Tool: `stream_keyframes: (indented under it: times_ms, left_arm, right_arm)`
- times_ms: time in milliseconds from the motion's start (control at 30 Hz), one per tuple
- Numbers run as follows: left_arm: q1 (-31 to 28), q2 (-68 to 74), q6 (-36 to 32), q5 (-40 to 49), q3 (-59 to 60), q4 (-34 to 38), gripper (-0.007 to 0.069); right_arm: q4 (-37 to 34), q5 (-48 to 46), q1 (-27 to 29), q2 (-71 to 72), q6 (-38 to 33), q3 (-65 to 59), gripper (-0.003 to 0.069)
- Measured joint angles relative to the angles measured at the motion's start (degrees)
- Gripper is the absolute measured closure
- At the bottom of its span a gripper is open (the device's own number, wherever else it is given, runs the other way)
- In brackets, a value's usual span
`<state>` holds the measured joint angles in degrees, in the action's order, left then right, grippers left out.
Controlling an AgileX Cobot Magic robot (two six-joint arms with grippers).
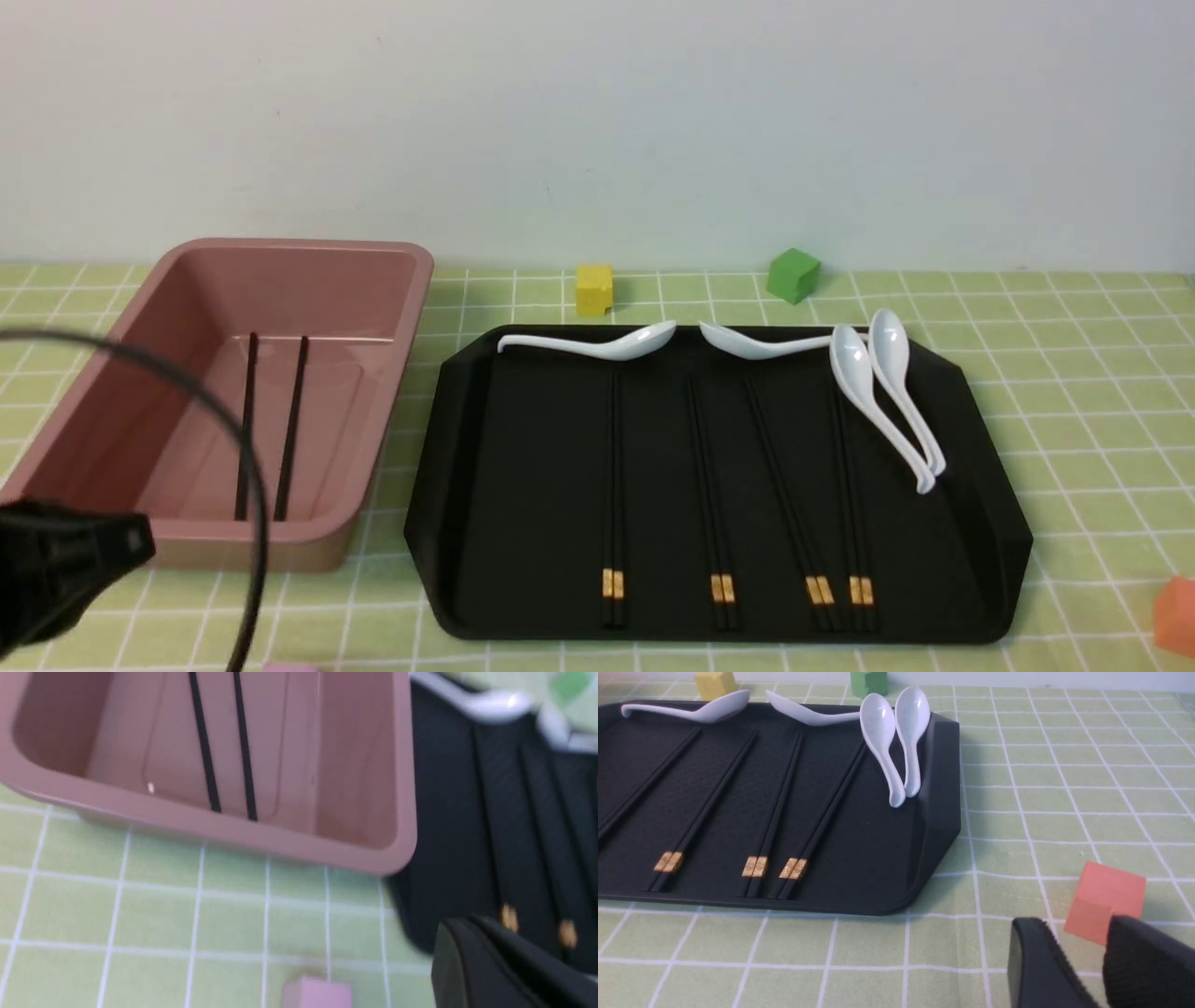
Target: On green tablecloth take chopsticks from black tray and put them in box.
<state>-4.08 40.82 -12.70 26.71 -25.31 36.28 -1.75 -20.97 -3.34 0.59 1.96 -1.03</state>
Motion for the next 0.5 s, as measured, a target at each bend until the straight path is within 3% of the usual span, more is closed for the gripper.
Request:
stream_keyframes:
  times_ms: [167, 500]
  left_arm:
    - [0.00, -11.46, -1.37, -8.72, 7.72, 6.32, 0.0637]
    - [0.00, -17.46, -2.46, -9.26, 11.22, 7.21, 0.0637]
  right_arm:
    - [-0.01, 0.00, 0.00, 0.00, 0.00, 0.00, 0.0419]
    - [-0.06, 0.00, 0.00, 0.00, 0.00, 0.00, 0.0419]
